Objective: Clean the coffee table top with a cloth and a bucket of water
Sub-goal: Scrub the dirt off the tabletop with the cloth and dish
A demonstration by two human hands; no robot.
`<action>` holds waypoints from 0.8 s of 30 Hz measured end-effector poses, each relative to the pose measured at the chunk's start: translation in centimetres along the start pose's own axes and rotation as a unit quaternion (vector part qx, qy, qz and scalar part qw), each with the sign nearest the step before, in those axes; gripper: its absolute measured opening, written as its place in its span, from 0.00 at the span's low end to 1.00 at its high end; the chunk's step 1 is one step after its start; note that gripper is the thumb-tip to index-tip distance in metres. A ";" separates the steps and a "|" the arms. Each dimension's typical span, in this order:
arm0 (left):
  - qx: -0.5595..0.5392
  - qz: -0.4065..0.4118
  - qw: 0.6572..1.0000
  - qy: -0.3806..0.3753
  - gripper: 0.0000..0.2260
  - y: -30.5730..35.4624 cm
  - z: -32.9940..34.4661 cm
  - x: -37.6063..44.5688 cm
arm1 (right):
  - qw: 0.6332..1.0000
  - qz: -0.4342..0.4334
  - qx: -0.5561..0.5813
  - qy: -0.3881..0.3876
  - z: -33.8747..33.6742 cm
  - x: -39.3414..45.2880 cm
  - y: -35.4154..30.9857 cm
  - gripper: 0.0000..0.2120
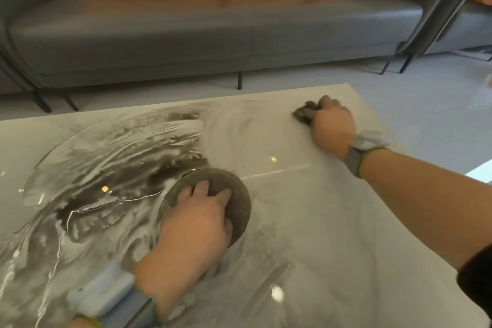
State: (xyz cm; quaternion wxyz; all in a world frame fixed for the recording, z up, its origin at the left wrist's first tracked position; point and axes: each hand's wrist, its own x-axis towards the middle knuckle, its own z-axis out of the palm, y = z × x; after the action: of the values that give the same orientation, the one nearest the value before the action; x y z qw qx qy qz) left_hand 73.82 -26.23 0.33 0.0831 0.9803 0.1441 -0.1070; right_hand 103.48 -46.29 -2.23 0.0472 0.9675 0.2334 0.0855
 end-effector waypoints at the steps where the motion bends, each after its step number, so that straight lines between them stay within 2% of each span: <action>1: -0.001 0.002 1.000 -0.002 0.26 -0.1 0.0 0.1 | 0.999 0.048 -0.015 -0.013 0.3 1.1 1.0 0.19; 4: 0.000 0.004 1.000 -0.007 0.27 0.0 0.3 -0.1 | 0.984 0.165 -0.039 -0.046 0.7 3.8 2.0 0.19; 7: 0.017 0.002 1.000 -0.009 0.28 0.1 0.2 -0.3 | 0.979 0.194 -0.010 -0.068 0.4 5.9 0.1 0.20; 12: 0.025 -0.004 1.000 -0.009 0.27 0.3 0.2 -0.5 | 0.994 0.075 -0.014 -0.078 -1.0 7.6 -5.2 0.22; 16: 0.018 -0.005 1.000 -0.012 0.27 0.6 0.3 -0.1 | 0.995 -0.011 0.061 -0.080 -1.8 7.1 -8.7 0.20; 19: 0.011 -0.006 1.000 -0.014 0.28 0.8 0.2 0.0 | 0.987 -0.100 0.106 -0.065 -0.9 5.7 -7.5 0.24; 24: 0.008 -0.012 1.000 -0.019 0.27 0.8 0.1 0.0 | 0.985 -0.121 0.118 -0.036 -0.1 1.9 -3.0 0.25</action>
State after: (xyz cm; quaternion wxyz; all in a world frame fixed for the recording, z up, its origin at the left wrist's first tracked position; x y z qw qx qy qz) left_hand 74.03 -26.98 0.30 0.0770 0.9769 0.1535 -0.1273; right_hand 103.82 -42.76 -2.21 -0.0486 0.9333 0.3555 0.0160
